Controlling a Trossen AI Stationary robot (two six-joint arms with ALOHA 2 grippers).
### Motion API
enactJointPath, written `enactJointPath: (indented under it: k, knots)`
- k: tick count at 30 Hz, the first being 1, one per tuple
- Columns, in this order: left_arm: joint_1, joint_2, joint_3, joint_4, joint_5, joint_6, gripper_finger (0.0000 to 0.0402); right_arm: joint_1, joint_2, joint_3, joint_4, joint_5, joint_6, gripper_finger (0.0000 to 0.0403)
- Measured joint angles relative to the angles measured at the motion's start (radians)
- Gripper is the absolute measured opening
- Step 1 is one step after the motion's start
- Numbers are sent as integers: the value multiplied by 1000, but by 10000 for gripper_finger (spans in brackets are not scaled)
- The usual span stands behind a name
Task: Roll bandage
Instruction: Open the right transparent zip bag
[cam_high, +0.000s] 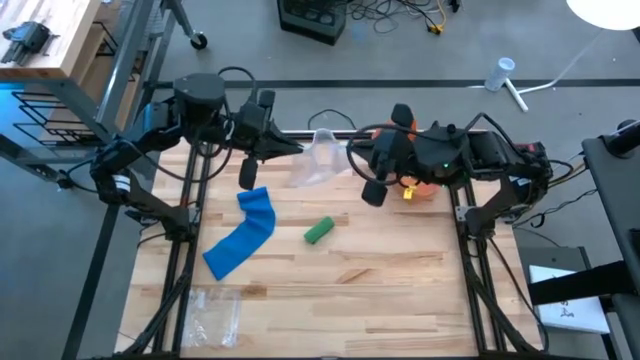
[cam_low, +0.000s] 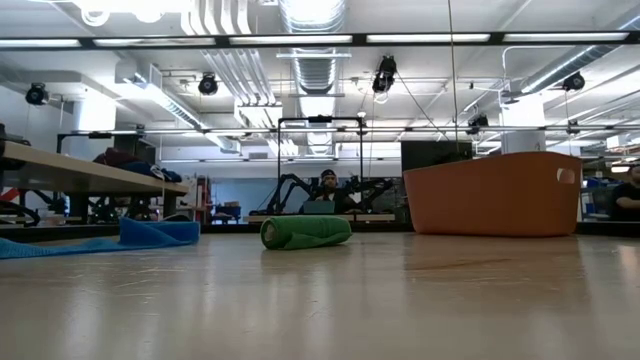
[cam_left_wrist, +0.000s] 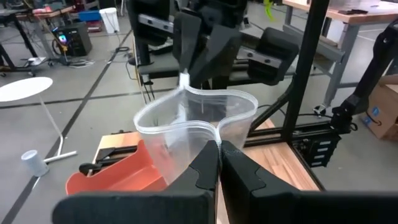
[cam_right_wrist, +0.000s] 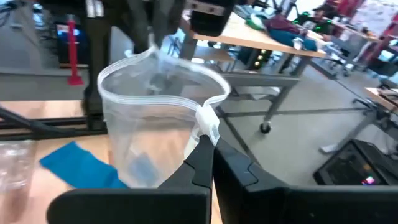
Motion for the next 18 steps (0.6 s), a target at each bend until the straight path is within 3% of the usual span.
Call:
enactJointPath:
  k: [11,18]
  knots:
    - [1,25,-18,51,-64,0,0,-27,40,0,91,-89,-35,0]
    - [0,35,-18,53,-64,0,0,-56,51,0,90,-85,9,0]
